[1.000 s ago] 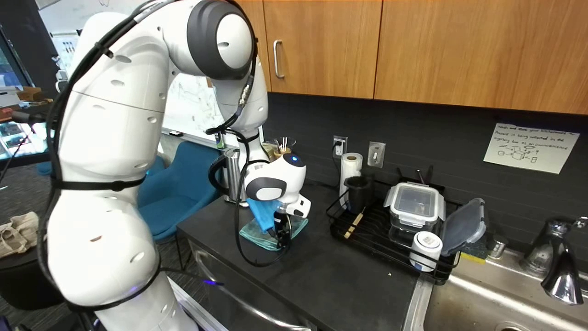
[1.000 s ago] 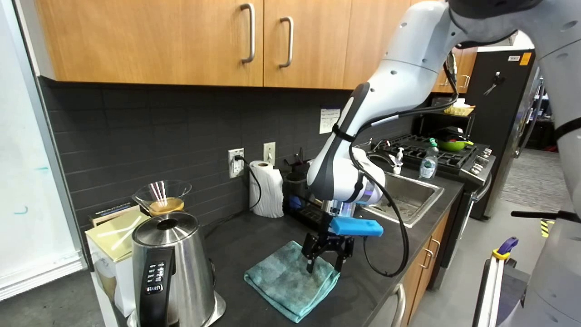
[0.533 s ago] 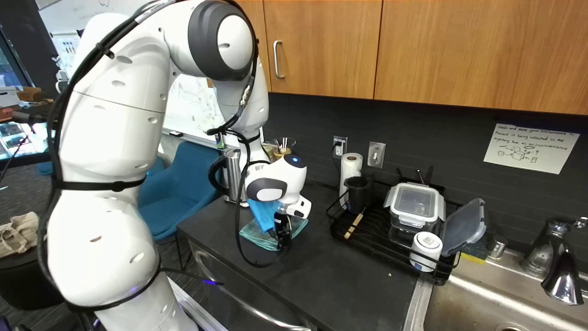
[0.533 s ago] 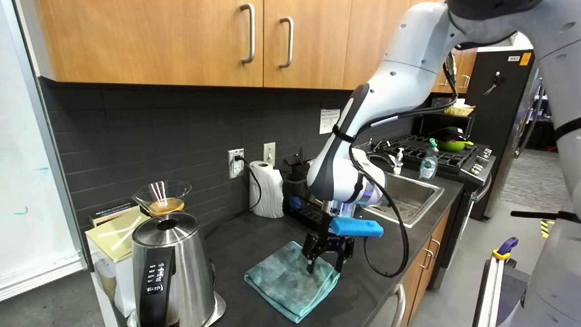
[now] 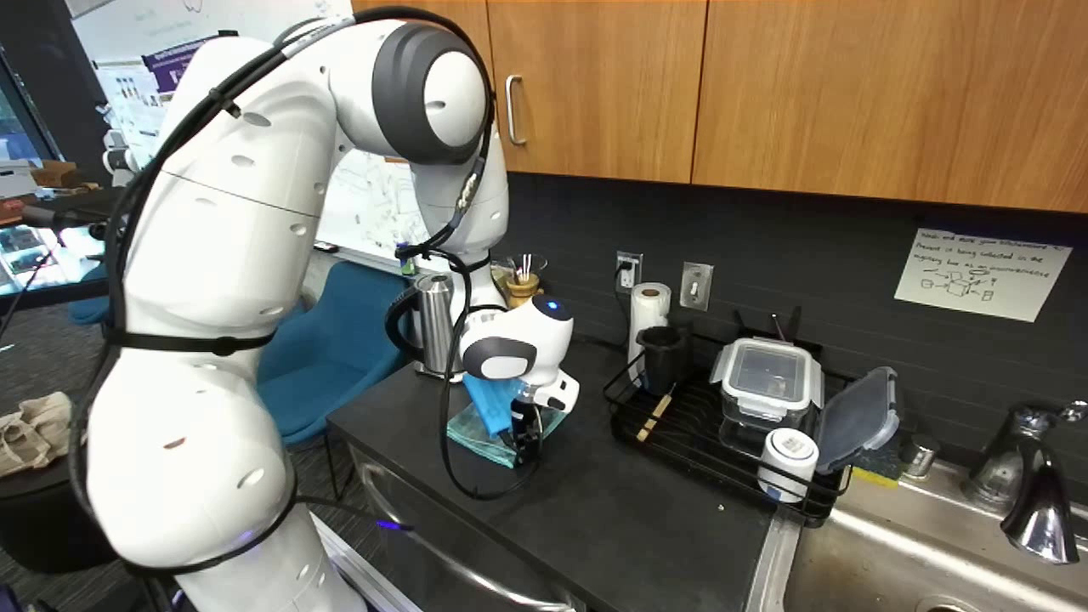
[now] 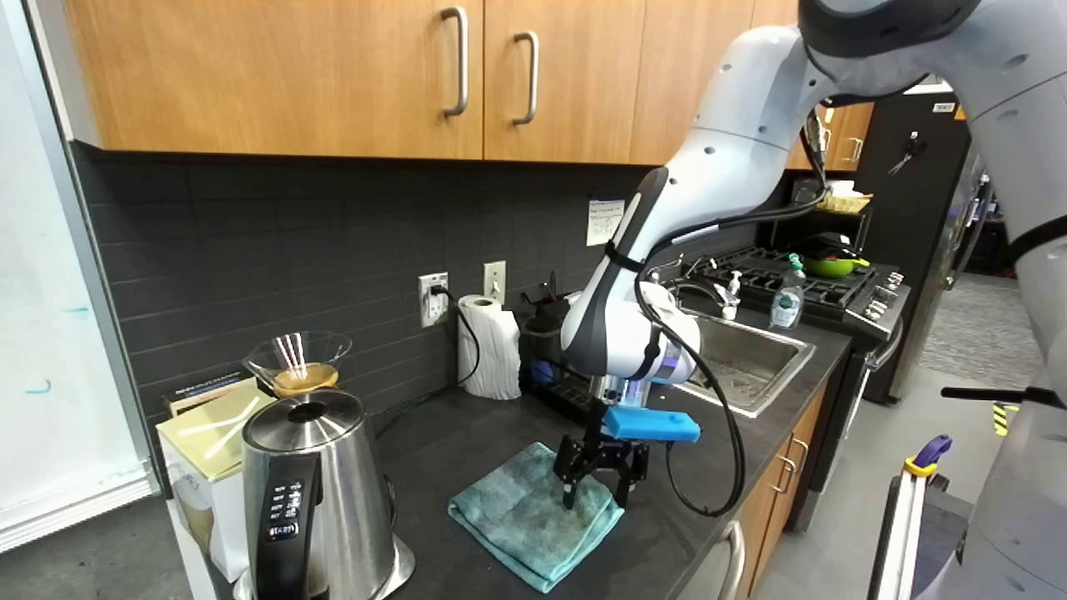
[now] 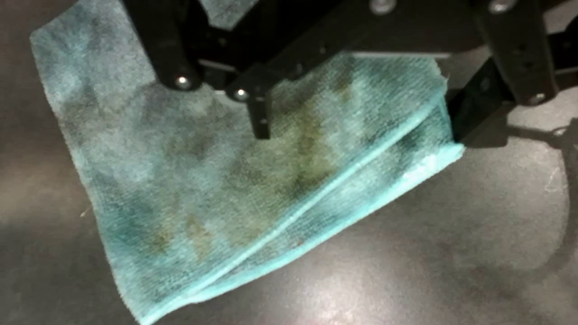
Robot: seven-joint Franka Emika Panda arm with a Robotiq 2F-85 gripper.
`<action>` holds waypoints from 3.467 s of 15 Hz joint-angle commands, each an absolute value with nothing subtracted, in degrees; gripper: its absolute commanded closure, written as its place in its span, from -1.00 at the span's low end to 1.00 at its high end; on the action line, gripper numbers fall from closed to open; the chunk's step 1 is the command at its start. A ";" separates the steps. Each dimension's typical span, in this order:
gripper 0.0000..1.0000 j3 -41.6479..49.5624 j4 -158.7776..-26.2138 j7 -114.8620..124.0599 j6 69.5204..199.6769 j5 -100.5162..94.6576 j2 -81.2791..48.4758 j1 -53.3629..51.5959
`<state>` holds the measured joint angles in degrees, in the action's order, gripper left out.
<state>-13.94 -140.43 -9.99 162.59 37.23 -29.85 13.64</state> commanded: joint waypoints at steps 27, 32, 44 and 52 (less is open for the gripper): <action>0.97 -11.74 -141.02 -8.59 162.49 36.63 -28.91 11.85; 0.84 -12.05 -141.48 -9.42 162.71 37.15 -28.40 12.09; -0.13 -14.01 -142.47 -9.81 162.42 39.24 -26.98 12.83; -0.90 -13.49 -141.84 -9.24 162.77 38.01 -28.05 12.40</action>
<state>-13.43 -141.60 -9.08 162.71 37.80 -28.37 12.13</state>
